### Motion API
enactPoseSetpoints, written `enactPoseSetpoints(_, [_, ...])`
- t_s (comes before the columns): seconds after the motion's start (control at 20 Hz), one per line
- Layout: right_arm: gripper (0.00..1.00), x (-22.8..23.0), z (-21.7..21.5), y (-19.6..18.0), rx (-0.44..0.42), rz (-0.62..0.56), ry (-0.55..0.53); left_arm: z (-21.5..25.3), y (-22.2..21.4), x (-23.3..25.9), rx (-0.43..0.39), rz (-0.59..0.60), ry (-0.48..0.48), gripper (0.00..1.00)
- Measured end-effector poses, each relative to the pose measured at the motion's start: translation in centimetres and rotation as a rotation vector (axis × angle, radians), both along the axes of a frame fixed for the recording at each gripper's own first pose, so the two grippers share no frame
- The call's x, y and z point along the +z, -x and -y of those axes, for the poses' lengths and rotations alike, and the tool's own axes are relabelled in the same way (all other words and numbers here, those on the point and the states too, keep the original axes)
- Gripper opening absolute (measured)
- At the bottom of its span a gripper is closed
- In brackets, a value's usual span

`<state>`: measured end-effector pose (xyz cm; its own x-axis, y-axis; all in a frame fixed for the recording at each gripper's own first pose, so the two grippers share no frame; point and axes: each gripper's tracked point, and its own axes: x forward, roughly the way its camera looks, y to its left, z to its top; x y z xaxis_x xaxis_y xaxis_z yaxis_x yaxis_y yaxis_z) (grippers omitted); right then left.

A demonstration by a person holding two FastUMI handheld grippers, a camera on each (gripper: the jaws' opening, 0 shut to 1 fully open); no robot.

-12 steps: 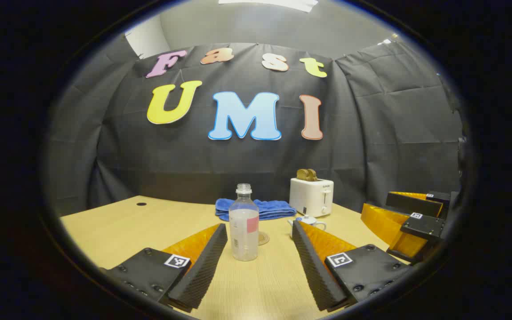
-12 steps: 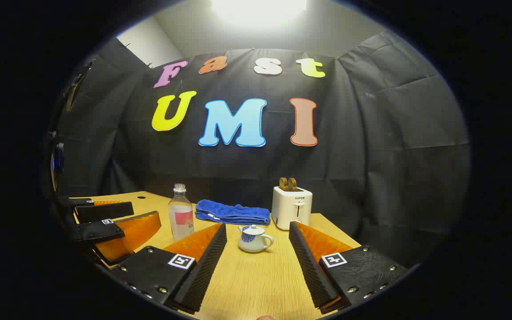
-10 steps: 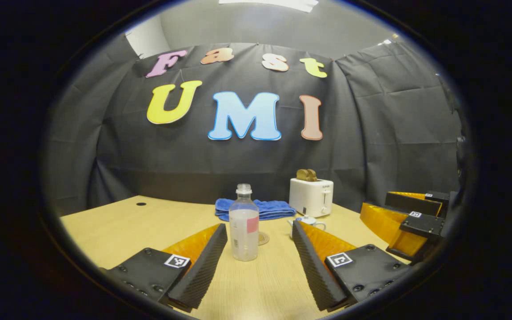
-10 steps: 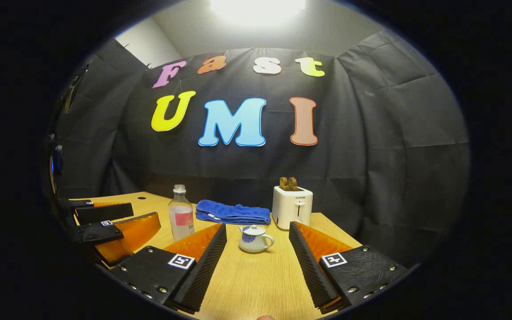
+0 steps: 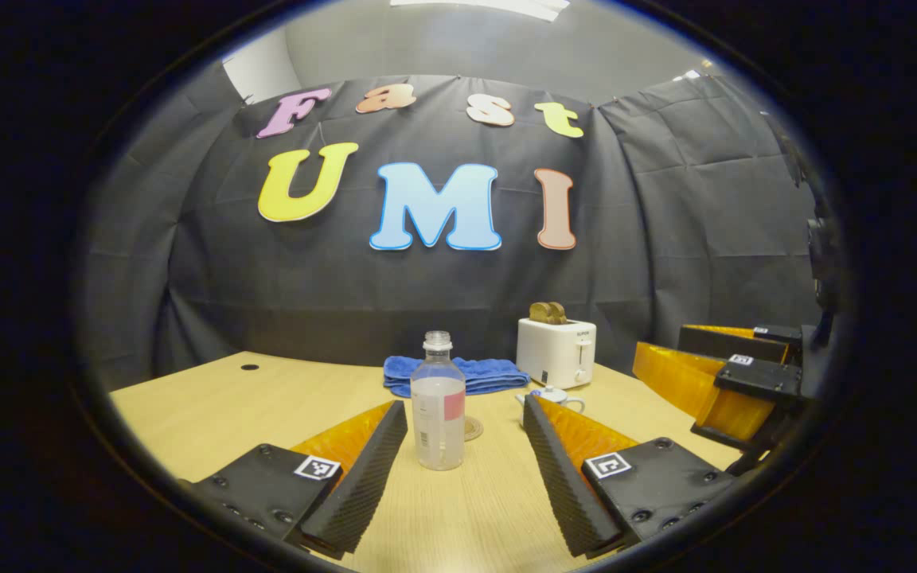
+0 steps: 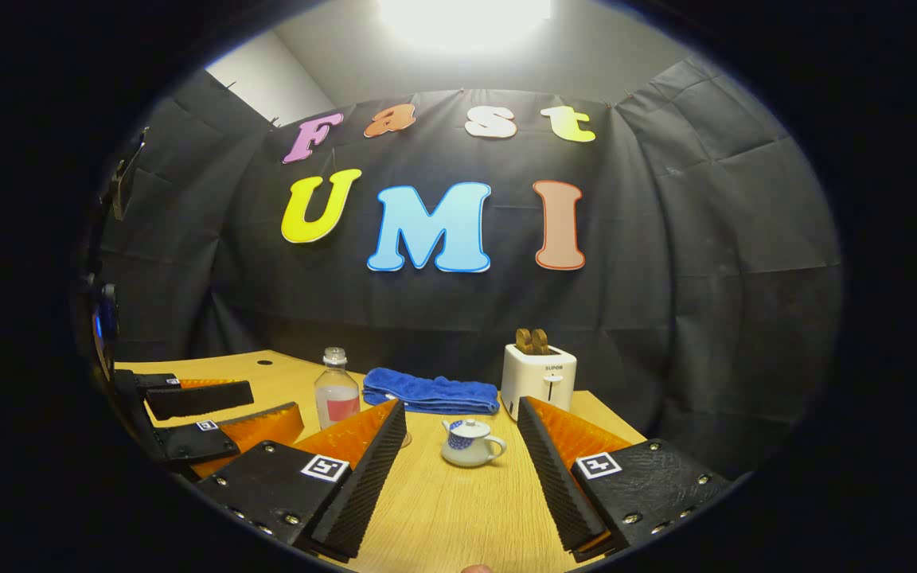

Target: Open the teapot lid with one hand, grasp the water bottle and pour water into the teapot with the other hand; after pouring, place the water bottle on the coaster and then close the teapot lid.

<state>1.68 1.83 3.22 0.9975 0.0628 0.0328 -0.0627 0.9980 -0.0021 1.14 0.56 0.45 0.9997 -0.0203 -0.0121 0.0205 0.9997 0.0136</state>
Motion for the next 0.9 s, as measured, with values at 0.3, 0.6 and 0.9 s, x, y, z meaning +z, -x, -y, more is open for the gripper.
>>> enactPoseSetpoints(0.3, [0.88,2.4,-0.3,-4.2,0.050,0.011,-0.023,-0.7,-3.0,0.1,-0.013,-0.002,-0.042,1.00])
enactPoseSetpoints(0.6, [0.88,2.4,-0.1,-10.4,0.067,-0.023,-0.029,-2.6,-7.5,-2.7,-0.006,-0.077,-0.031,0.99])
enactPoseSetpoints(0.9, [0.88,-2.8,-0.1,-16.8,0.077,-0.096,-0.080,-3.4,-11.2,-7.0,-0.027,-0.161,-0.013,1.00])
